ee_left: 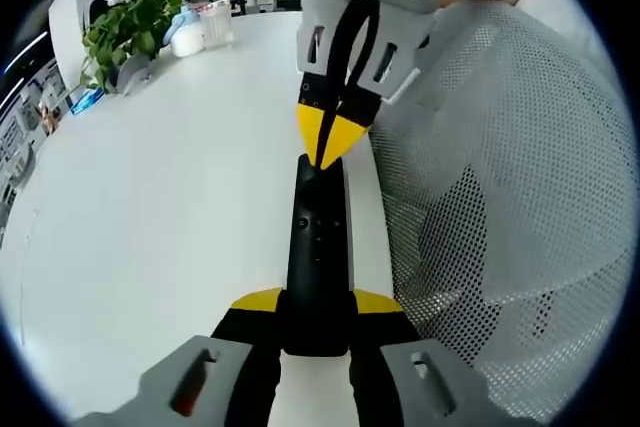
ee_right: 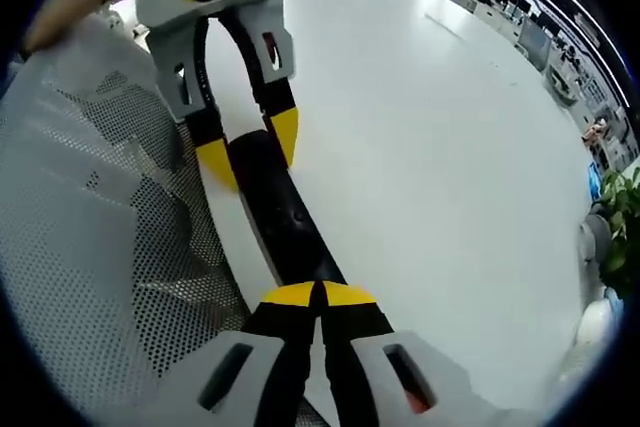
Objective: Press the specified remote control buttons in sequence, fully releasing each button before pressing the next.
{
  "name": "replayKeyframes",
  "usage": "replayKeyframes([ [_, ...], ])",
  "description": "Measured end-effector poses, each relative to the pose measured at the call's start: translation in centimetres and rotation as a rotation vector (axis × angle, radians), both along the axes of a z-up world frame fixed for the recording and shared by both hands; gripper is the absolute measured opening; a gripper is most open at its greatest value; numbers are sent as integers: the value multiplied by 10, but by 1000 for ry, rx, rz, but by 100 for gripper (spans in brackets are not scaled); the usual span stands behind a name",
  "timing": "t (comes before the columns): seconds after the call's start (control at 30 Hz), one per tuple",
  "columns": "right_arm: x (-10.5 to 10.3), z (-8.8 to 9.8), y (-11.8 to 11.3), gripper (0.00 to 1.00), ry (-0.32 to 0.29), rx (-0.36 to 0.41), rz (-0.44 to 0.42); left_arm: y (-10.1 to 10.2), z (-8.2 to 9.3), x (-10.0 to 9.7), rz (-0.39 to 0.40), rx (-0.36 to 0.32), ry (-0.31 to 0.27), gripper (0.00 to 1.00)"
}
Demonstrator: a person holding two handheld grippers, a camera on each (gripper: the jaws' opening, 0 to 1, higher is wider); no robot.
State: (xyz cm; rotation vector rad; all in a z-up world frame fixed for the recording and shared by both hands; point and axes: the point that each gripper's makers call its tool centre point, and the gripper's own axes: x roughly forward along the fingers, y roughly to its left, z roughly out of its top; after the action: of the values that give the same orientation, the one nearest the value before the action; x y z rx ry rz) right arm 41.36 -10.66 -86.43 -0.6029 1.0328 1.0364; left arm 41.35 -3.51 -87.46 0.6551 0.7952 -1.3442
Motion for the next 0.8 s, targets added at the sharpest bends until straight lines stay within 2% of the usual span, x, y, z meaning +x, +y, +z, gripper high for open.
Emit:
replayKeyframes([
  [0.03, -1, 2, 2, 0, 11, 20, -12, 0, 0, 0, -1, 1, 0, 19],
  [0.13, 4, 7, 6, 0, -38, 23, 12, 0, 0, 0, -4, 1, 1, 19],
  [0.27, -1, 2, 7, 0, -14, 13, 29, 0, 0, 0, -7, -2, -1, 19],
  [0.33, 0, 0, 4, 0, -32, -12, 46, 0, 0, 0, -9, -3, -2, 19],
  [0.5, -2, 1, 8, 0, -25, 5, 49, -2, 0, -1, -16, -4, -1, 19],
  [0.6, -4, -2, 5, 0, -29, -23, 69, -2, 0, -1, -13, -7, 3, 19],
  [0.8, -2, -2, 7, 0, -37, -20, 72, -2, 0, -1, -14, -7, 5, 19],
])
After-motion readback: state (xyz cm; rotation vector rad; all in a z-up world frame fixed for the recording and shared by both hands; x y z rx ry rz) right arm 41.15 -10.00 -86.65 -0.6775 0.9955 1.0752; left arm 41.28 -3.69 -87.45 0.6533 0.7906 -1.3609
